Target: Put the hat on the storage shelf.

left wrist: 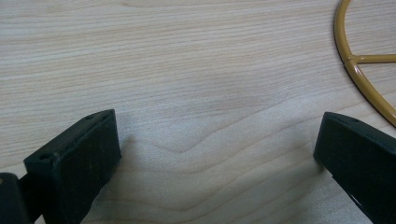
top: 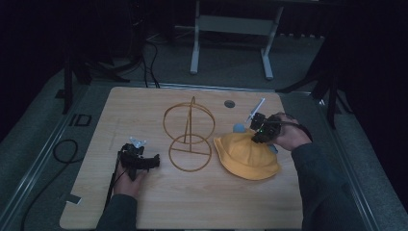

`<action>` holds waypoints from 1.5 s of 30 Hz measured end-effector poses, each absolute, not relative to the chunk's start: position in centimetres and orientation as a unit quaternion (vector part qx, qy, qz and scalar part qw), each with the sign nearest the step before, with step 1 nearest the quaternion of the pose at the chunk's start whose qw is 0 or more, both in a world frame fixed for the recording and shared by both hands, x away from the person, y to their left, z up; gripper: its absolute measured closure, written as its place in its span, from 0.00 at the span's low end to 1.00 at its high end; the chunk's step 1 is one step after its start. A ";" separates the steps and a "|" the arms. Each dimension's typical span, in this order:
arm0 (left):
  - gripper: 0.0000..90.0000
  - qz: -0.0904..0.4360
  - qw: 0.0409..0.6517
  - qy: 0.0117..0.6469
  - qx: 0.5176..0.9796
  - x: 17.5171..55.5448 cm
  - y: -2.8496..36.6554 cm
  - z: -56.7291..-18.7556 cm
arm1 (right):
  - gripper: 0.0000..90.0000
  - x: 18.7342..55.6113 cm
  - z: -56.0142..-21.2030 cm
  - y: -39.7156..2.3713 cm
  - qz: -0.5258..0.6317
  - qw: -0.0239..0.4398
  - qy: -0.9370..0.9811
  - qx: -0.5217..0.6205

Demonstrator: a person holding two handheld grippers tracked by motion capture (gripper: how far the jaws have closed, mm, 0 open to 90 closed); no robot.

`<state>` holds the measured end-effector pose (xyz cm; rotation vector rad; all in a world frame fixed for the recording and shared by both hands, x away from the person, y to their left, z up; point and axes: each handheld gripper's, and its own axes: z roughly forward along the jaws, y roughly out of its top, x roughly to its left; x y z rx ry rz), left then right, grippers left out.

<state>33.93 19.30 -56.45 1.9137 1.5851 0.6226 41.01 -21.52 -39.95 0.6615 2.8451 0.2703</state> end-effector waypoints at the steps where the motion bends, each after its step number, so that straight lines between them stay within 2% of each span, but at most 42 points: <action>1: 0.00 0.233 0.286 0.593 0.716 33.9 19.3 -56.5 | 0.93 41.0 -39.8 -21.5 0.093 0.104 0.965 0.223; 18: 0.00 0.232 0.285 0.592 0.717 33.9 19.3 -56.4 | 0.93 40.9 -37.7 -21.3 0.100 0.104 0.967 0.208; 45: 0.00 0.232 0.284 0.593 0.717 33.9 19.3 -56.4 | 0.93 40.7 -32.1 -22.2 0.141 0.138 0.960 0.197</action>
